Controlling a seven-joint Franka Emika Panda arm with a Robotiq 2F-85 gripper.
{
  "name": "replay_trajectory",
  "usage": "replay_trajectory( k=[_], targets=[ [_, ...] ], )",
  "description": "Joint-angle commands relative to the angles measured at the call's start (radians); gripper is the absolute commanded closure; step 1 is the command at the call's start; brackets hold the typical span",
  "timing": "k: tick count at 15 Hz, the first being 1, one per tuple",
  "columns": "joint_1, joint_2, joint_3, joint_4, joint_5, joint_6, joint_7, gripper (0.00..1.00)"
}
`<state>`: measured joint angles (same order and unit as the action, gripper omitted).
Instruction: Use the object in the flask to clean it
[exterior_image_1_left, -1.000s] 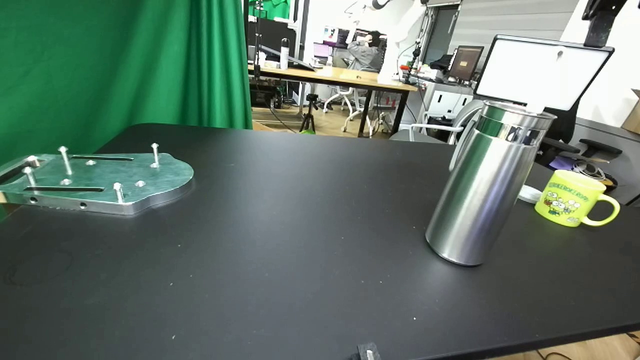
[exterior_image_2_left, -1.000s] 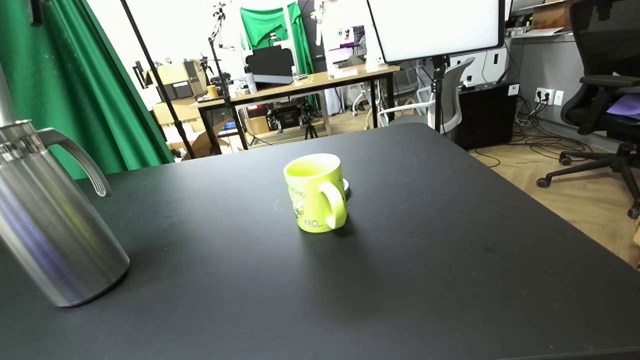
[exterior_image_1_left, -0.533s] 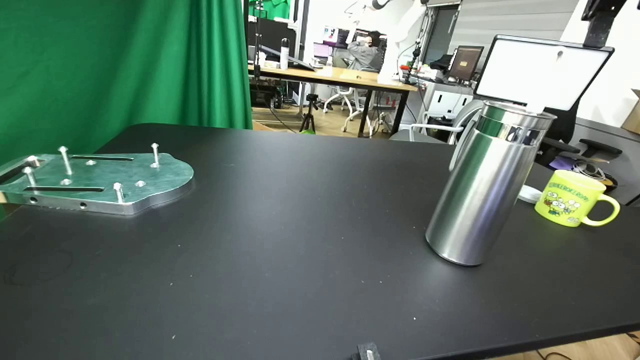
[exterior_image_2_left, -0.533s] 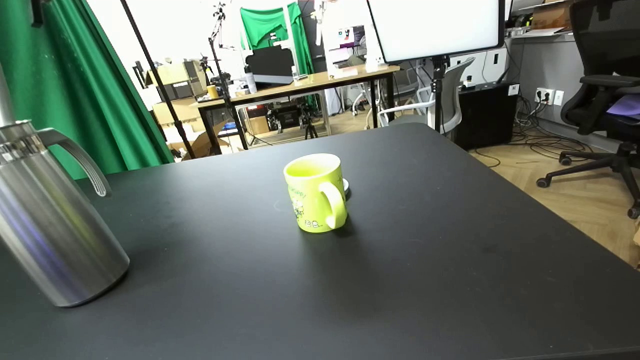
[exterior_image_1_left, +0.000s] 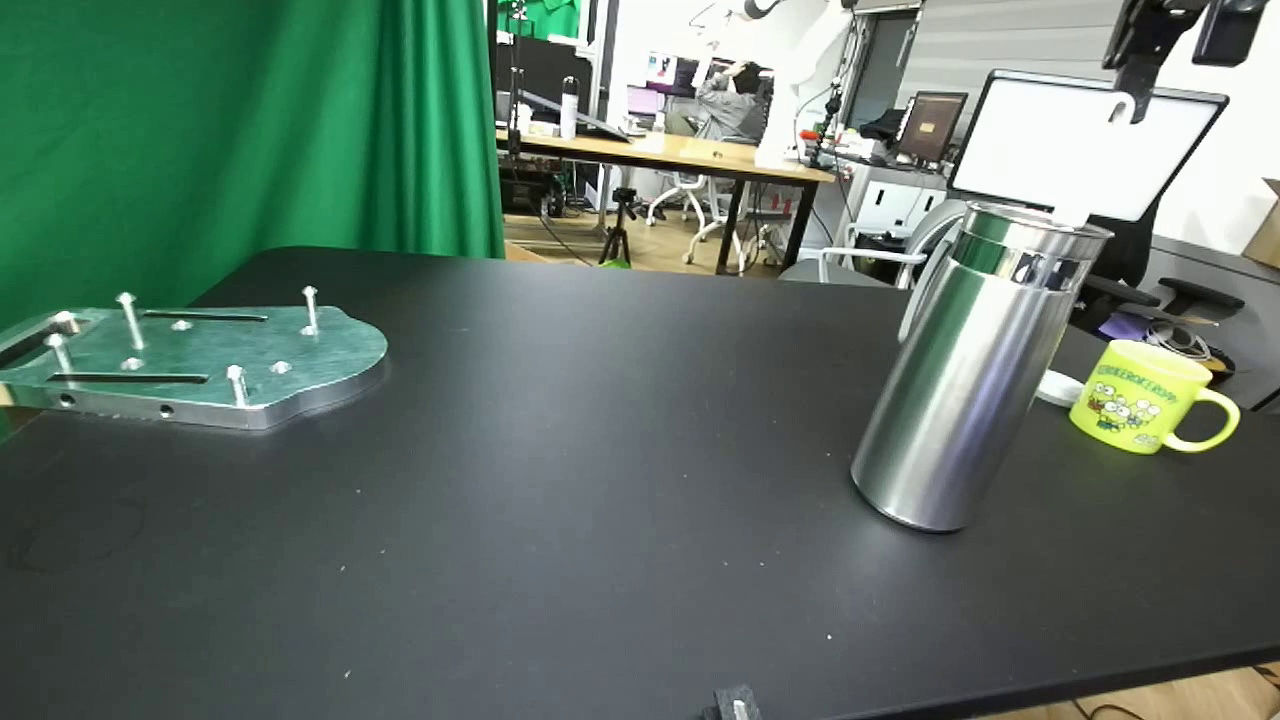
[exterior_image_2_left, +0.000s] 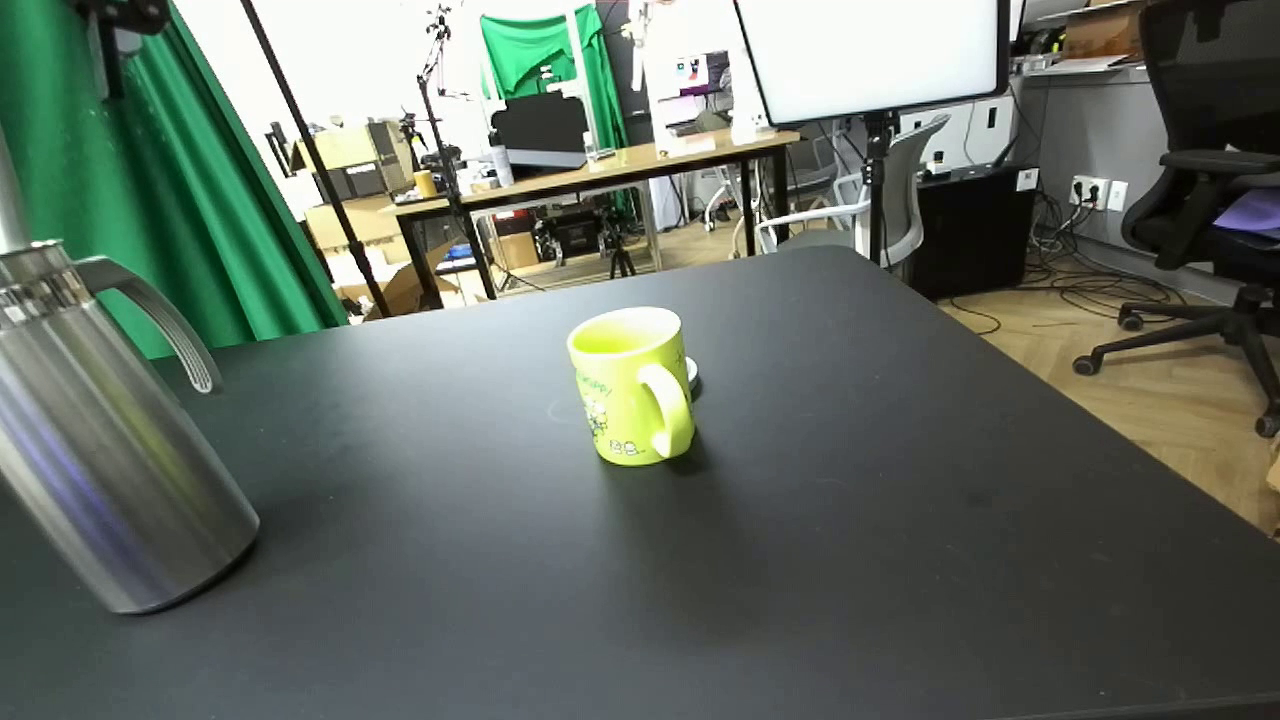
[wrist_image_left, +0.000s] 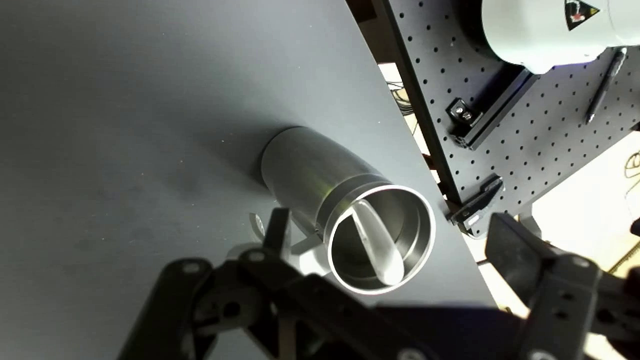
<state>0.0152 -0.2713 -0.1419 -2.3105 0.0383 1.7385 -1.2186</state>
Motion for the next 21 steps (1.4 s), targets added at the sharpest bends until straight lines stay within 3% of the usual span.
replay_trajectory(
  k=[1,16,17,18,21],
  targets=[
    [0.004,0.016,0.029,-0.006,-0.001,0.03,0.011,0.0],
    [0.004,-0.1,0.057,-0.166,-0.028,0.171,0.034,0.0],
    [0.003,-0.106,0.058,-0.173,-0.033,0.183,0.036,0.25],
    [0.003,-0.111,0.057,-0.179,-0.034,0.191,0.035,0.26],
    [0.005,-0.123,0.055,-0.194,-0.031,0.208,0.034,0.47]
  ],
)
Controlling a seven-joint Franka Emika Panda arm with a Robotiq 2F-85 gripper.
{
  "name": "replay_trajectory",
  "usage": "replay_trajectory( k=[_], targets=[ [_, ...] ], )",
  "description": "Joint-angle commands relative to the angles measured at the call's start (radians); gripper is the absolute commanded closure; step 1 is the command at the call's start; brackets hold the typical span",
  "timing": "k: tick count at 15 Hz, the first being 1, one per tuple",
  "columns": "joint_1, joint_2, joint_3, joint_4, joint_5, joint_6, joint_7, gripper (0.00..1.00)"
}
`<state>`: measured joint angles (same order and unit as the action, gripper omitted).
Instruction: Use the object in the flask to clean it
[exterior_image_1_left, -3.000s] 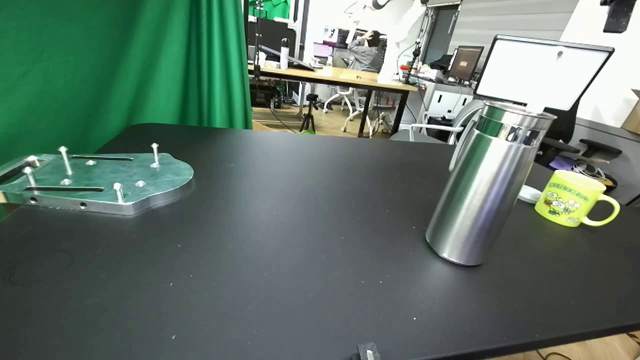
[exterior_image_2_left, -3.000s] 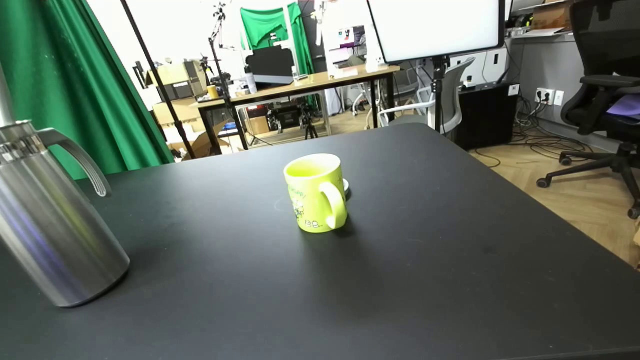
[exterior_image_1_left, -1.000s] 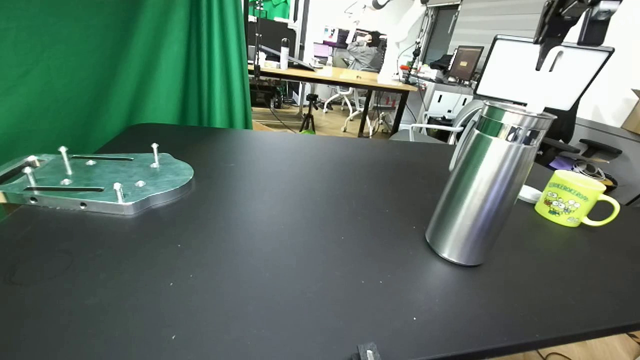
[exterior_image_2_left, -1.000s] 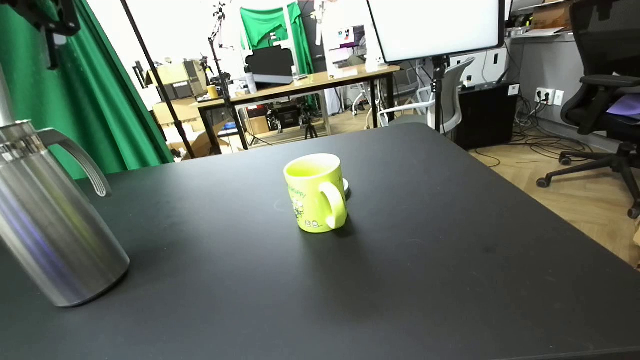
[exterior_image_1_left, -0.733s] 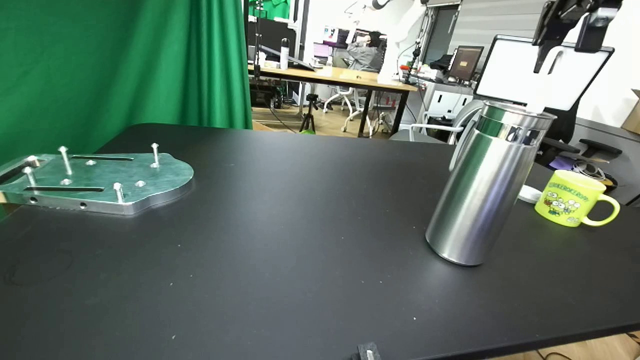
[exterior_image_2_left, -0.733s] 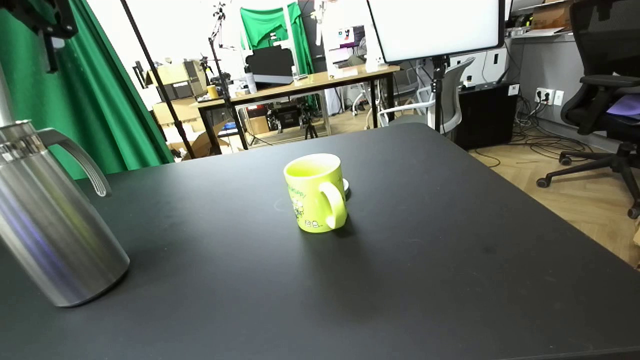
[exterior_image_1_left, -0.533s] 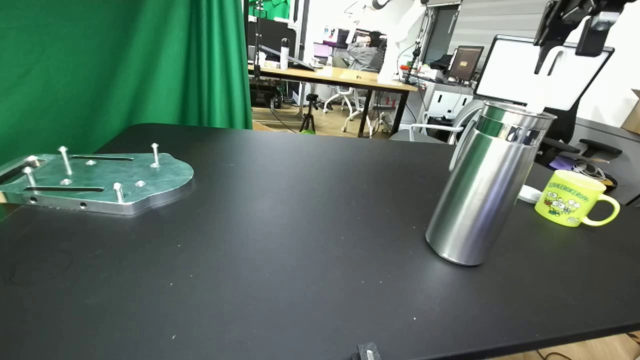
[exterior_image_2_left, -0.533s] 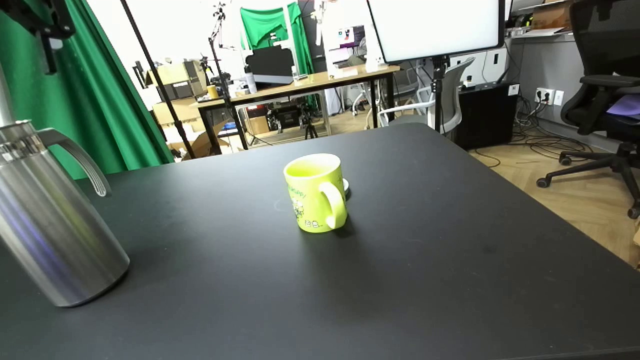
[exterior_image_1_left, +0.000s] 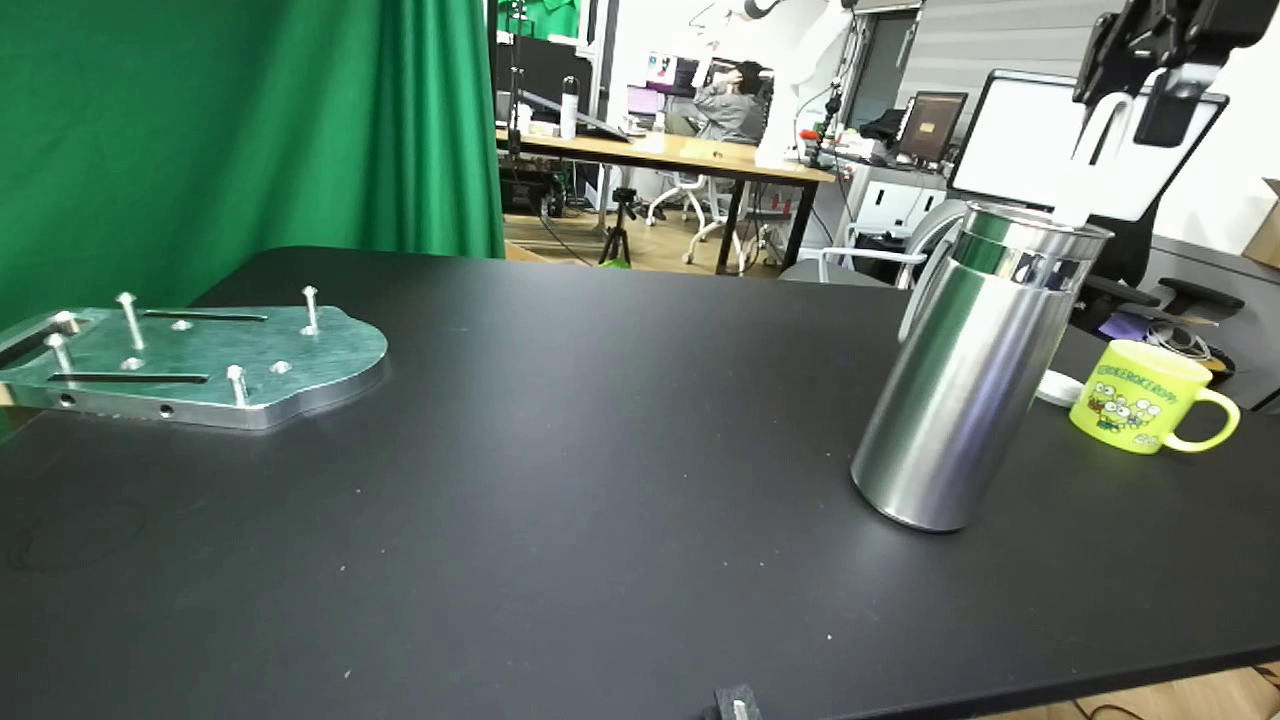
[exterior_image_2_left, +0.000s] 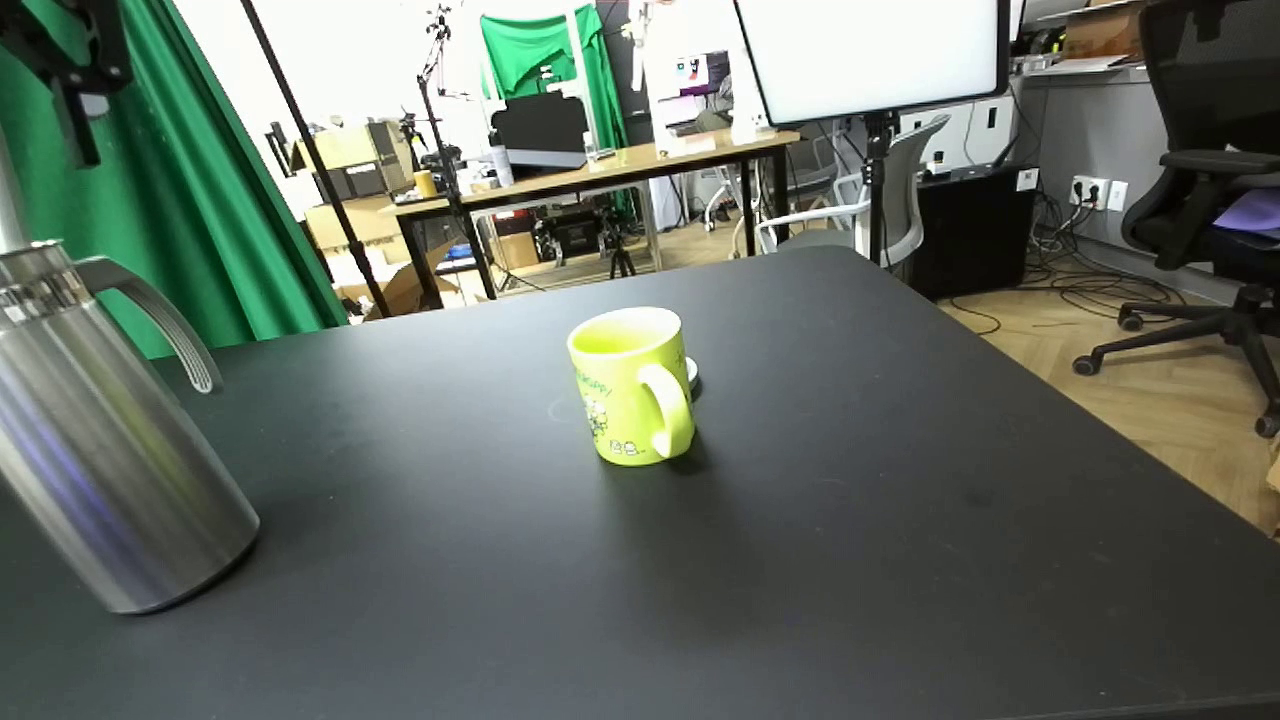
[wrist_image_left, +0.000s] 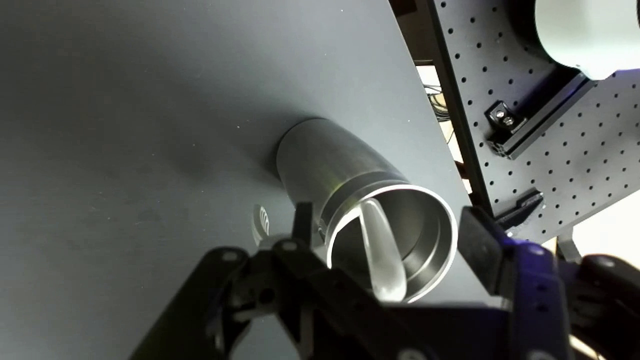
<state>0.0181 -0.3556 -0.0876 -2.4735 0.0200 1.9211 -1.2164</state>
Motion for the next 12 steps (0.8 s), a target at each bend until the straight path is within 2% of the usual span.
replay_trajectory(
  k=[1,7,9,12],
  targets=[
    [0.003,-0.044,0.001,-0.038,-0.013,0.034,0.032,0.55],
    [0.005,-0.061,0.0,-0.055,-0.017,0.041,0.029,0.95],
    [0.006,-0.07,0.004,-0.053,-0.028,0.039,0.031,1.0],
    [0.011,-0.098,0.024,-0.045,-0.062,0.026,0.044,0.96]
  ],
)
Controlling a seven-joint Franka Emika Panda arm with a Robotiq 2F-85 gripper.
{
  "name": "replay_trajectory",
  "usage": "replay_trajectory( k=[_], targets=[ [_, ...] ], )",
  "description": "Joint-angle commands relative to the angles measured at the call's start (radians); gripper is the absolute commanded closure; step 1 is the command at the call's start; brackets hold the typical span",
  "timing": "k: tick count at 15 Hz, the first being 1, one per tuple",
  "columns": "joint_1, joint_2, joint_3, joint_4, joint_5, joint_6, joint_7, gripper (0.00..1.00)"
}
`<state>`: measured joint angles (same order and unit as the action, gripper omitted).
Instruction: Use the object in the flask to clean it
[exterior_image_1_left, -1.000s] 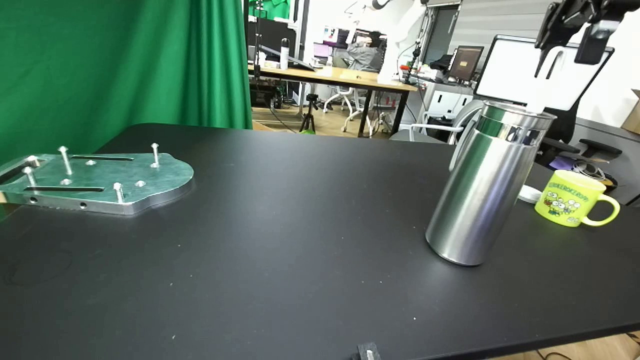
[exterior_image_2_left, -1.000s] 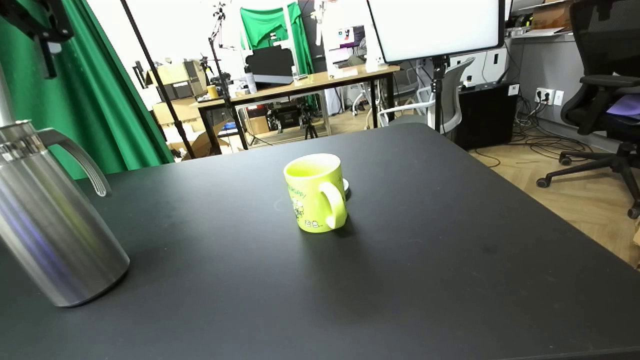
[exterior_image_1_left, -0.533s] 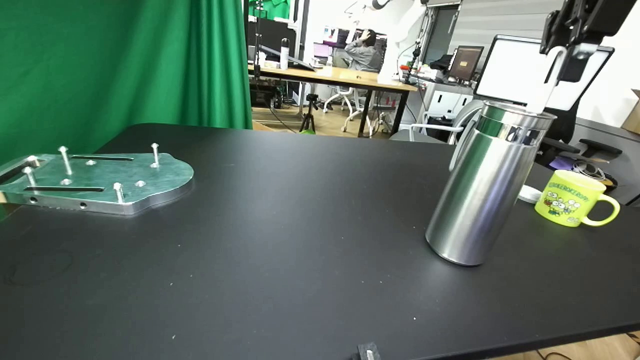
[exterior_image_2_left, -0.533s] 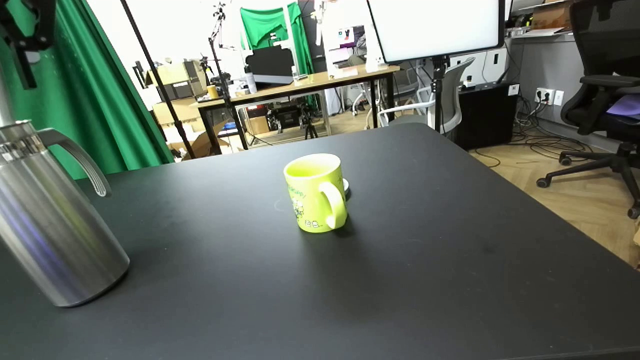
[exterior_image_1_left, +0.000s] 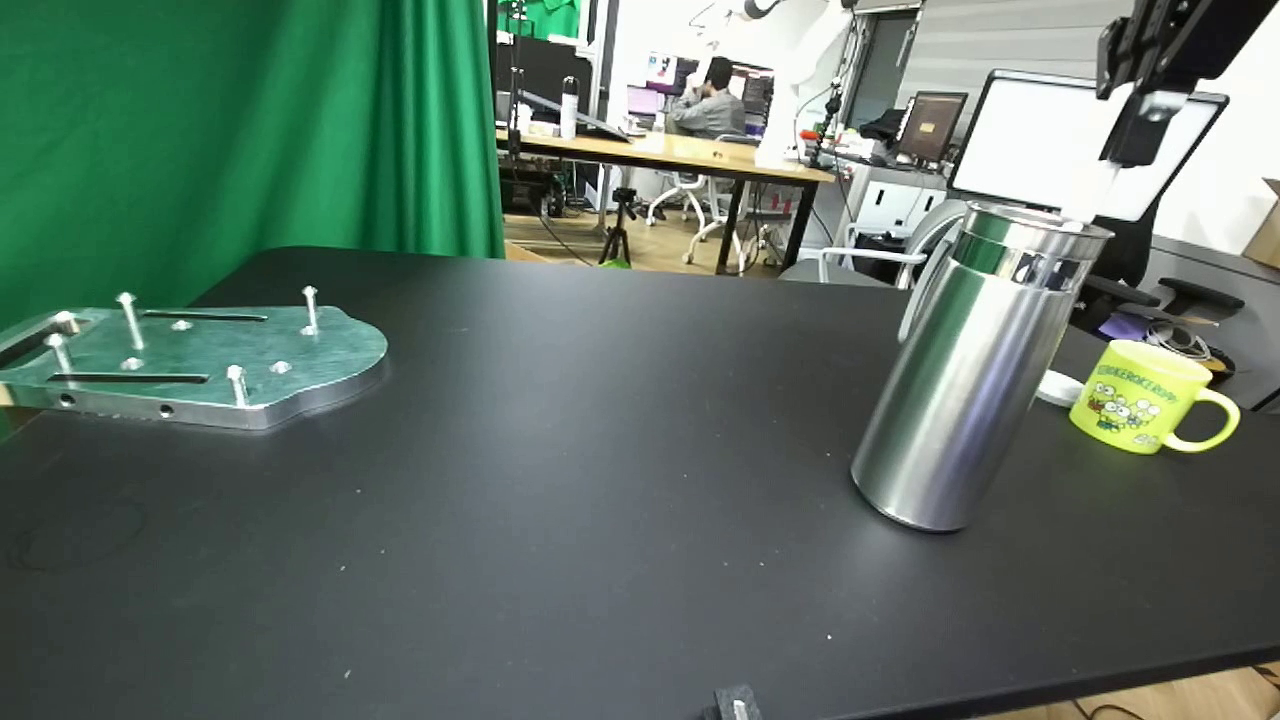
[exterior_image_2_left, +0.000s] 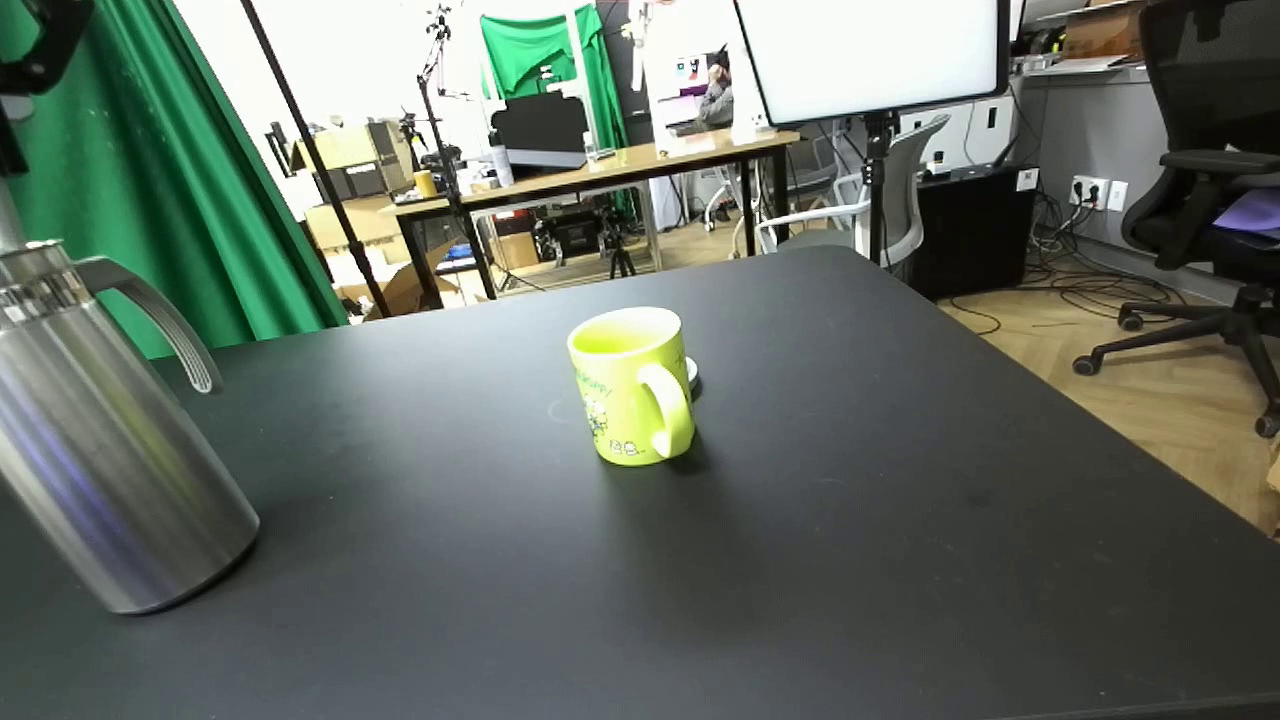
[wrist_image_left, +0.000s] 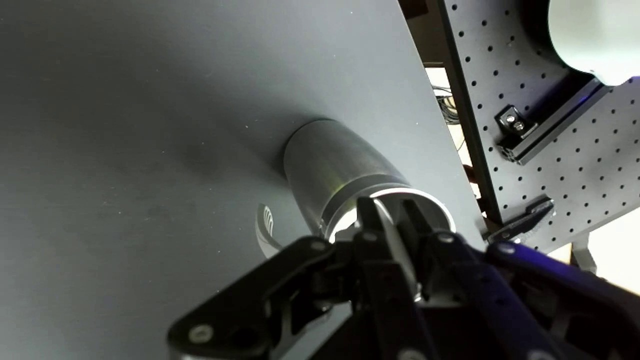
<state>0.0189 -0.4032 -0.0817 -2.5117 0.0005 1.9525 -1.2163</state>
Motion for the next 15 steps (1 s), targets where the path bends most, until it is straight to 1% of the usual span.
replay_trajectory(
  k=[1,5,12,15],
  targets=[
    [0.012,-0.061,0.027,-0.005,-0.057,-0.006,0.051,0.96],
    [0.028,-0.104,0.063,-0.005,-0.121,-0.013,0.076,0.96],
    [0.084,-0.169,0.074,0.043,-0.113,-0.065,0.068,0.96],
    [0.095,-0.187,0.075,0.043,-0.124,-0.066,0.071,0.96]
  ],
)
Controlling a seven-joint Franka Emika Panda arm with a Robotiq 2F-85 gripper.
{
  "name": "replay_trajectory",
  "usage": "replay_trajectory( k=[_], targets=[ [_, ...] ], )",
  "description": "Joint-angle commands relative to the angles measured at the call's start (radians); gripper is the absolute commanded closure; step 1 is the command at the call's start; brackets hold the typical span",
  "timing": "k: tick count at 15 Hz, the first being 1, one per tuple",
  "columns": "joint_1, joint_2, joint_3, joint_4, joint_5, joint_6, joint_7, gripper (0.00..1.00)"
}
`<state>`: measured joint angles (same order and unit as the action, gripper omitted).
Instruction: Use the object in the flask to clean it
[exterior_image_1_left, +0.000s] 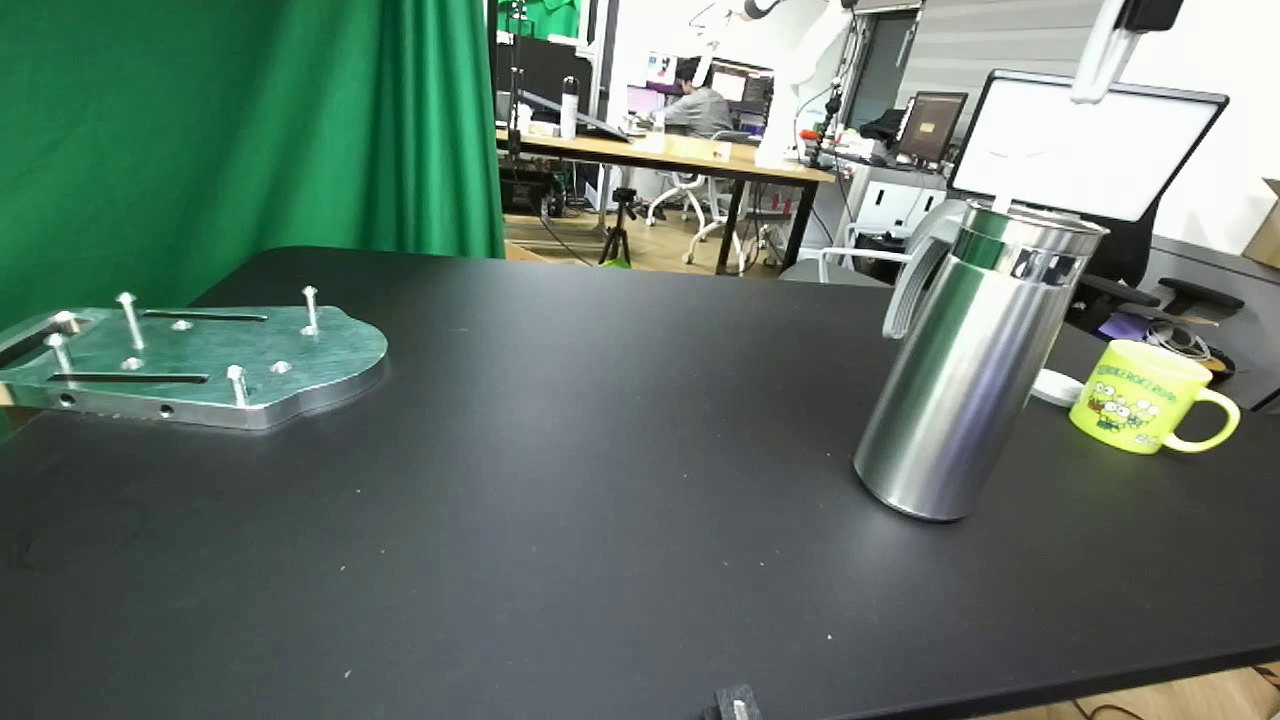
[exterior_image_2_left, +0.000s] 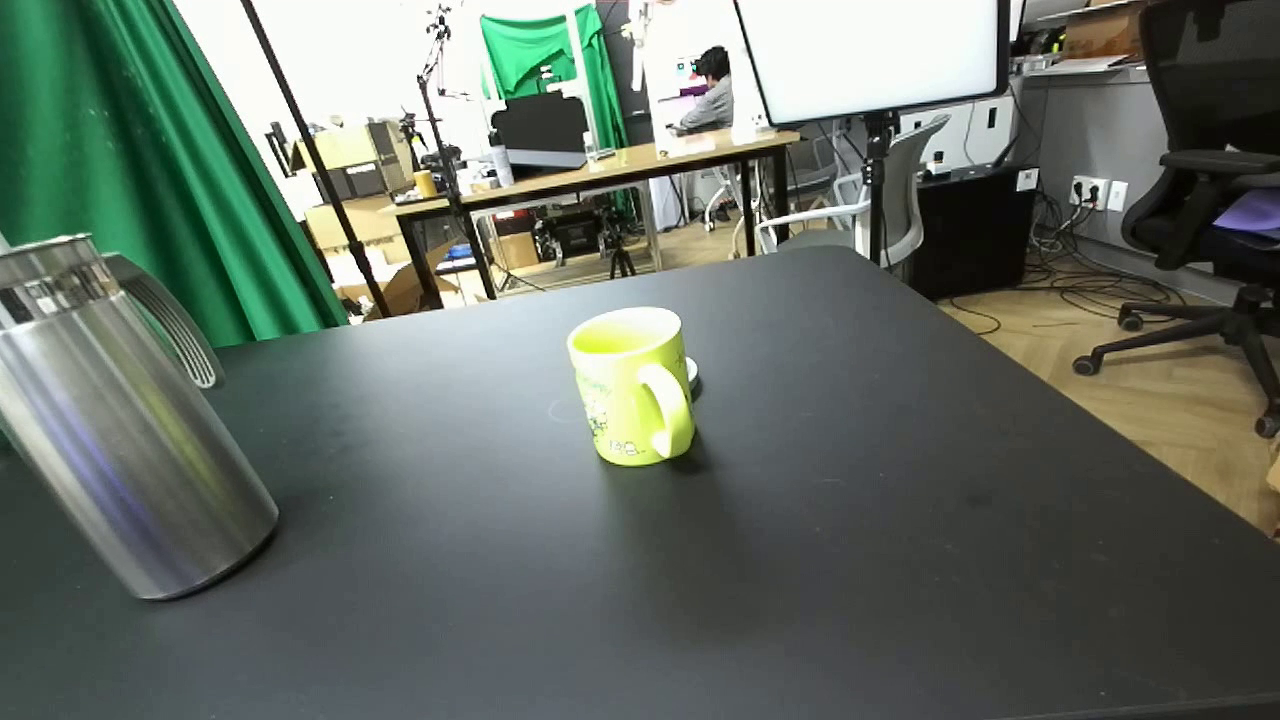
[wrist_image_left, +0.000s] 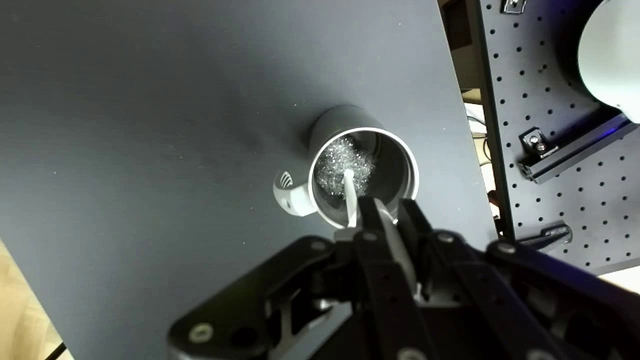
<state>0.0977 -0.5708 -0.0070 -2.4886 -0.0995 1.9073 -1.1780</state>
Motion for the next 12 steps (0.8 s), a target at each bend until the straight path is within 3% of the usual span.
replay_trajectory(
  k=[1,12],
  targets=[
    [0.017,-0.017,-0.001,0.012,-0.029,-0.01,0.032,0.96],
    [-0.011,0.145,-0.025,-0.086,-0.05,0.085,0.039,0.96]
  ],
)
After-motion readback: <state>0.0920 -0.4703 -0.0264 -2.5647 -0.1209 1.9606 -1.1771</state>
